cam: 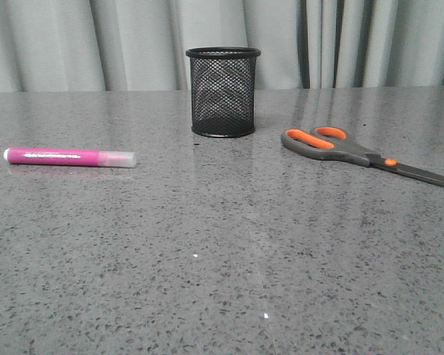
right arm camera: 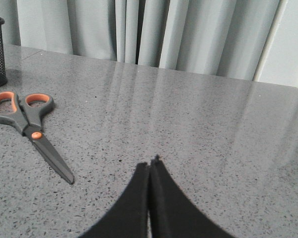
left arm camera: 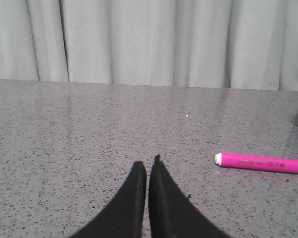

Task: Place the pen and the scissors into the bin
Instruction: 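Move the left gripper toward the pink highlighter marker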

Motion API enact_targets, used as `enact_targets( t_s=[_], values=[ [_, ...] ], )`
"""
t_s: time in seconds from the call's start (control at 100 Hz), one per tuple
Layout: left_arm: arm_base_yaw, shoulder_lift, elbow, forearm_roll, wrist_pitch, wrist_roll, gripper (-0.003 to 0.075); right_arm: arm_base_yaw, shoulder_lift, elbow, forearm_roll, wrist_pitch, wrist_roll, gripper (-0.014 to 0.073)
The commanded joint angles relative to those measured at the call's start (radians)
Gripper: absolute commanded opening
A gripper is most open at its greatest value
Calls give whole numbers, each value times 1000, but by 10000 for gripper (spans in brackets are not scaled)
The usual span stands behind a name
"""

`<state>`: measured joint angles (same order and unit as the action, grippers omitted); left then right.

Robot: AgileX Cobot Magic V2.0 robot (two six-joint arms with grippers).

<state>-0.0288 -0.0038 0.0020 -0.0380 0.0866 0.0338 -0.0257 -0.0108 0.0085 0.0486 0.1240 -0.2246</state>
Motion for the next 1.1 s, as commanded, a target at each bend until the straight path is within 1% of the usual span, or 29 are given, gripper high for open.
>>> enact_targets(
  t_s=[0.0,0.84,0.98,1.09],
  values=[
    [-5,-32,44,-10,-78,-11,-19,-5,-19,17,-10,-74,-2,-69],
    [-5,-32,44,-10,-78,-11,-19,-5,-19,17,-10,-82,-2,-69],
    [-5,-32,44,-60,-87,-11,-19,-5,-19,17,2,-131,-2,-69],
    [-5,-32,44,-121,-87,-11,-19,-5,-19,17,73,-192,-2,-69]
  ],
)
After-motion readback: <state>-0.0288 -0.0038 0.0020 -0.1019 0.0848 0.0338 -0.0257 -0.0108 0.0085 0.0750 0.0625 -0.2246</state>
